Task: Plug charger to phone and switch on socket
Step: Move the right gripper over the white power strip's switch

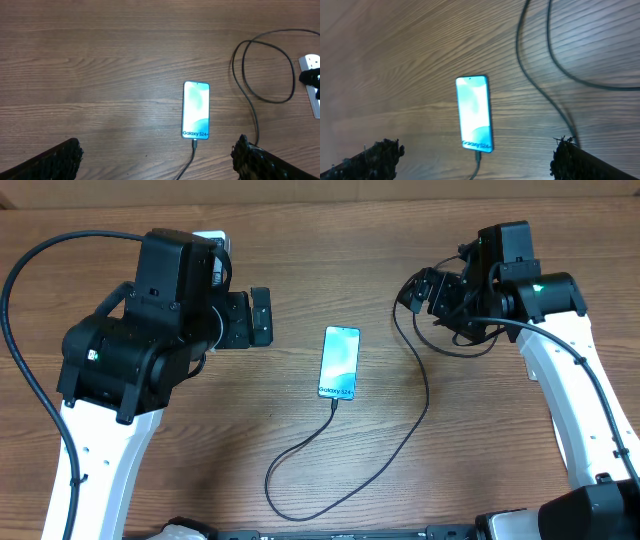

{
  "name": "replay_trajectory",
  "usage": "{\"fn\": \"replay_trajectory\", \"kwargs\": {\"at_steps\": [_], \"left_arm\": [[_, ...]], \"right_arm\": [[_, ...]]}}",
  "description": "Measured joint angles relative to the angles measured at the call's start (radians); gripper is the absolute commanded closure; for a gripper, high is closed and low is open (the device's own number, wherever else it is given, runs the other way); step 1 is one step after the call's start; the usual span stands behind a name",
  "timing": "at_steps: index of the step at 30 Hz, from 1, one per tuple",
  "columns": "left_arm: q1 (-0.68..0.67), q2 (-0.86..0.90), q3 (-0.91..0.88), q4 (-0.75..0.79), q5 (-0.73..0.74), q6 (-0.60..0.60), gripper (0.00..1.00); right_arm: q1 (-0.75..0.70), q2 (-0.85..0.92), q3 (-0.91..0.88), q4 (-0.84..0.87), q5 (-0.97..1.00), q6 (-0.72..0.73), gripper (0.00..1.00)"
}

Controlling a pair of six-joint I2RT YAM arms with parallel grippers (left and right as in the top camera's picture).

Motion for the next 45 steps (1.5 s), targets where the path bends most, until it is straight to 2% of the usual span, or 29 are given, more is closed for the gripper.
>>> {"fn": "replay_trajectory", "kwargs": {"at_steps": [7,12,18,23,27,31,45], "left_arm": [[0.000,0.000,0.000,0.000,0.000,0.000,0.00],[0.000,0.000,0.000,0.000,0.000,0.000,0.00],[0.000,0.000,0.000,0.000,0.000,0.000,0.00],[0.000,0.000,0.000,0.000,0.000,0.000,0.00],[0.000,0.000,0.000,0.000,0.000,0.000,0.00],[0.000,0.000,0.000,0.000,0.000,0.000,0.01],[0.000,0.000,0.000,0.000,0.000,0.000,0.01]], "right_arm": [[-0.007,0.000,0.000,-0.033,0.137,0.000,0.00],[-0.079,0.000,0.000,-0.028,0.148,-0.018,0.00],[-0.256,0.000,0.000,0.024,0.024,-0.069,0.00],[-0.463,0.000,0.000,0.026,-0.097,-0.126,0.00],[-0.613,0.000,0.000,0.017,-0.129,-0.189,0.00],[-0.705,0.000,0.000,0.023,-0.105,-0.230,0.00],[-0.733,0.041,-0.080,0.192,0.024,-0.285,0.00]]}}
